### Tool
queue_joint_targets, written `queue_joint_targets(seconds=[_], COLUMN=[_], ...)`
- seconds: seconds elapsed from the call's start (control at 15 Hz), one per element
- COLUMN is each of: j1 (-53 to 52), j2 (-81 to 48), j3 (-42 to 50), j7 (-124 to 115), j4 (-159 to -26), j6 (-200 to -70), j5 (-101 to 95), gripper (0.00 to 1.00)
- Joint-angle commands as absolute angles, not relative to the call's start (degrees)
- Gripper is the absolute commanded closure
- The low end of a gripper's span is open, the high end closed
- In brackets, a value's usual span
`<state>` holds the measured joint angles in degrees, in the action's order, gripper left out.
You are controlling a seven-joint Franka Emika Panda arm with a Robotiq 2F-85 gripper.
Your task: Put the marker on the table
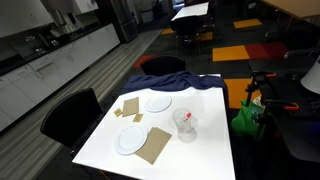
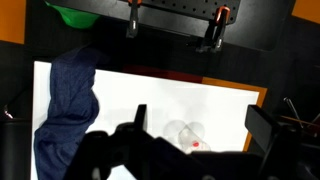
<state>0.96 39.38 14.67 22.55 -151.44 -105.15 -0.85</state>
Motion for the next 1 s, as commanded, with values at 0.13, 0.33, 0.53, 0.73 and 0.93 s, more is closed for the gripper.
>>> queue_joint_targets(seconds=[0.13,0.33,0.53,0.73,0.93], j1=[-1.2,-2.6,-3.9,-4.7,-5.3], j2=[37.4,35.4,31.9,27.4,22.2], j3=[6.2,1.6,-2.1,-4.7,-7.0], j7=[15.5,10.3,5.1,-0.1,-5.3], j4=[-150.5,-149.6,-148.4,-146.9,-144.7], j6=[-110.5,-113.6,-117.4,-121.6,-125.2], j5=[0.8,0.8,0.9,1.4,2.1], gripper=[0.00,0.00,0.00,0.00,0.00])
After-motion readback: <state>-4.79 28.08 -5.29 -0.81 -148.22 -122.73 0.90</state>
